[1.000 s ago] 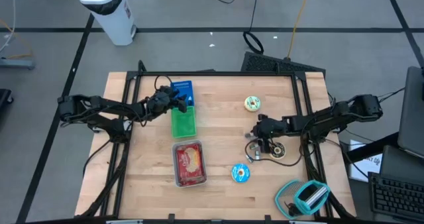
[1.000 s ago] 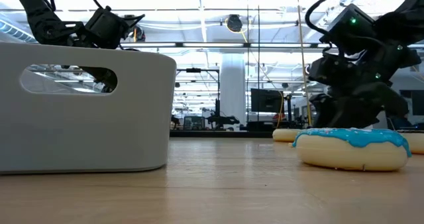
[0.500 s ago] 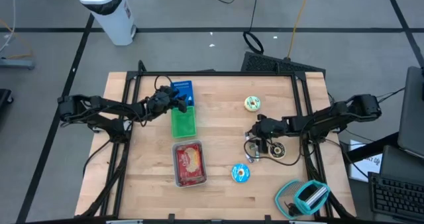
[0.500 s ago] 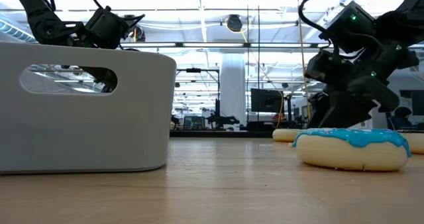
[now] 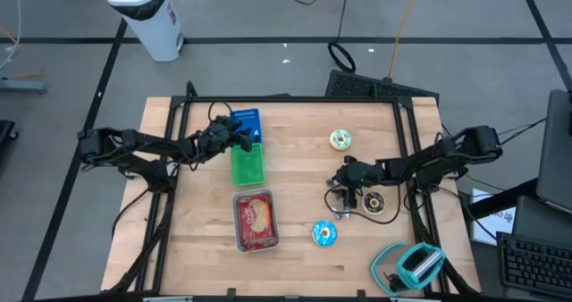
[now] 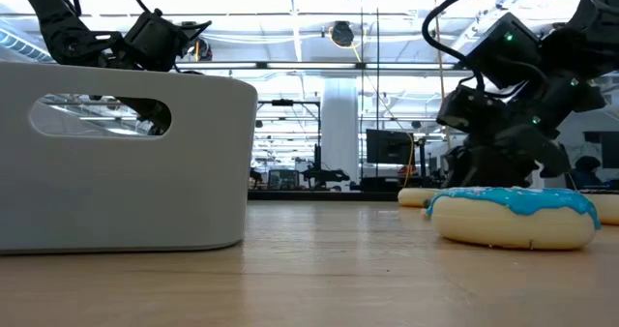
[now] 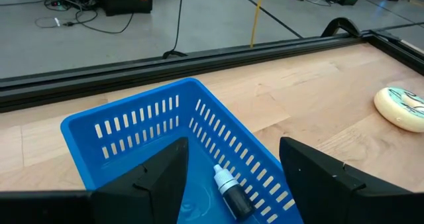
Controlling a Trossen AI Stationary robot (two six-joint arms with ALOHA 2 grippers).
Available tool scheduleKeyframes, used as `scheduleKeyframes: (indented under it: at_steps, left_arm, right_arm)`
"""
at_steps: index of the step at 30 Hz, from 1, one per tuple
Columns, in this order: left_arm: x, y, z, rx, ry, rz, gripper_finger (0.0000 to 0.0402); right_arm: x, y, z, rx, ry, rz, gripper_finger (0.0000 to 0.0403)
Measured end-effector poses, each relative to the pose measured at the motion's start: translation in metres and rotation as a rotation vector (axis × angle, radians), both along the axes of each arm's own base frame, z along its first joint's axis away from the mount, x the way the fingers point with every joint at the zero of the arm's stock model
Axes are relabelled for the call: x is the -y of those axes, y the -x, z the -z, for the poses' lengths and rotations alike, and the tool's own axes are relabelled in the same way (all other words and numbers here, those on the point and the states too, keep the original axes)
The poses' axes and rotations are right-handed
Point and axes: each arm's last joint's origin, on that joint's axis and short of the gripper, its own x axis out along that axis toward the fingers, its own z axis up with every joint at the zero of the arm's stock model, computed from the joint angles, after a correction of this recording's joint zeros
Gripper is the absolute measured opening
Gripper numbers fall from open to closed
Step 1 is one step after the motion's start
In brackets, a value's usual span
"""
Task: Pick & Place Food Item
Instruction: Put the violet food coloring bottle into the blue bin
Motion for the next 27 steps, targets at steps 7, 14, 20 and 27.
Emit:
scheduleKeyframes:
  at_steps: [7,14,20,27]
  left_arm:
    - [0.0,0.0,0.0,0.0,0.0,0.0,0.0239]
    - [0.0,0.0,0.0001,-0.002,-0.001,0.001,0.0239]
    - [0.0,0.0,0.0,-0.002,-0.001,0.001,0.0239]
    - [-0.0001,0.0,0.0,-0.001,0.0,0.0,0.0239]
  right_arm:
    - [0.0014,0.0012,0.001,-0.018,0.052,0.015,0.0208]
    - [0.0014,0.0015,0.0012,-0.021,0.053,0.014,0.0208]
    - [0.0014,0.0016,0.0014,-0.023,0.054,0.012,0.0208]
    - [0.0014,0.0017,0.0014,-0.024,0.054,0.012,0.0208]
